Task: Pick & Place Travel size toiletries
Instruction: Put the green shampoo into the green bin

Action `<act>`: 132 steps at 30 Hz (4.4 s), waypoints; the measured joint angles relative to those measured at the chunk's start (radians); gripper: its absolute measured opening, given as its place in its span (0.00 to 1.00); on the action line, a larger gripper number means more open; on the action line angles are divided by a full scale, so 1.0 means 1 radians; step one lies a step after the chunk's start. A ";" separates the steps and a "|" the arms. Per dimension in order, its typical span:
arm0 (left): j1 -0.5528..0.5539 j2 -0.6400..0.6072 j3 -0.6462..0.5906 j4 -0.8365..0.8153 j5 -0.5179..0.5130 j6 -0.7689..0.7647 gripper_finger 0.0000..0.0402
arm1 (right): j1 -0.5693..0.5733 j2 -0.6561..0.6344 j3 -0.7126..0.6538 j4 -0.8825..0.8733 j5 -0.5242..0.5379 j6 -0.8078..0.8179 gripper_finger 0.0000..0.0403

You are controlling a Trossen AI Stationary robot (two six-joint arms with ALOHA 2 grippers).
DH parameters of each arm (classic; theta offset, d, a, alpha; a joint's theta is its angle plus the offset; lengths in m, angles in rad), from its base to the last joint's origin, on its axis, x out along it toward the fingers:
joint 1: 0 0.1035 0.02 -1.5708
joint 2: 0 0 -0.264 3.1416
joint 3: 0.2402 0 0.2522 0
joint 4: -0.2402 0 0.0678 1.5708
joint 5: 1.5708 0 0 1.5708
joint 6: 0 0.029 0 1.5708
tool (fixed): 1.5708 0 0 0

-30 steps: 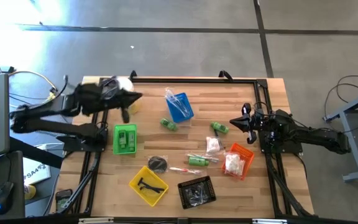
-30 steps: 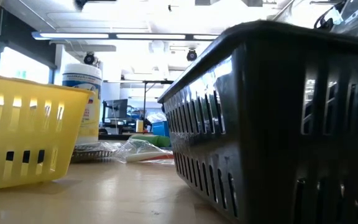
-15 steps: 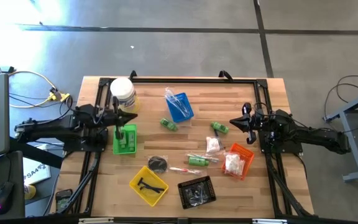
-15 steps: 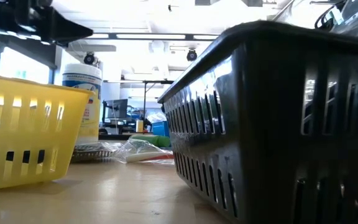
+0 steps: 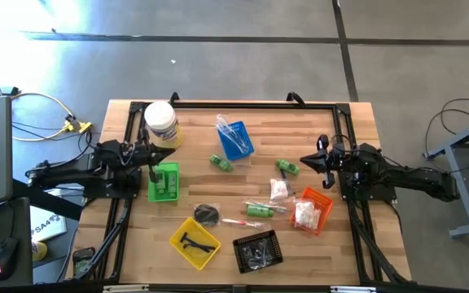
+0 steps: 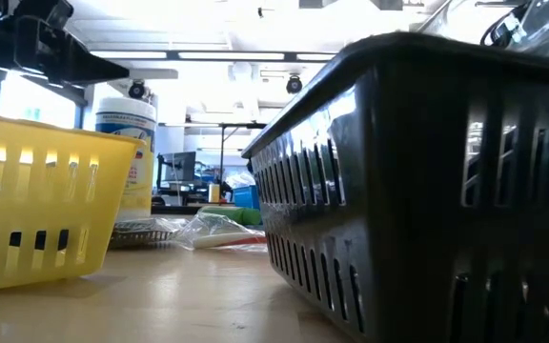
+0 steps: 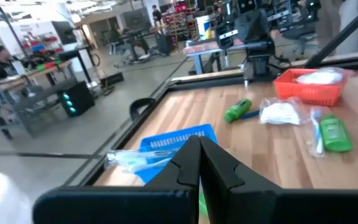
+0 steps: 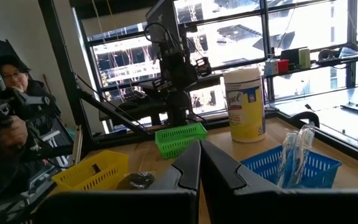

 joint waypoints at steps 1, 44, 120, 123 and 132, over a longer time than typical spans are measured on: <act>0.000 -0.015 0.000 -0.014 -0.009 0.010 0.00 | 0.000 0.000 0.000 -0.002 0.000 0.000 0.01; 0.000 -0.040 -0.070 0.110 -0.049 0.148 0.00 | 0.000 0.042 0.000 -0.015 0.000 0.103 0.01; 0.000 -0.040 -0.069 0.176 0.020 0.094 0.00 | 0.244 1.031 0.635 -0.195 0.218 0.034 0.32; 0.000 -0.040 -0.069 0.176 0.020 0.094 0.00 | 0.252 1.031 0.636 -0.193 0.178 0.027 0.45; 0.000 -0.040 -0.070 0.176 0.020 0.094 0.00 | 0.282 1.031 0.636 -0.195 0.182 0.029 0.58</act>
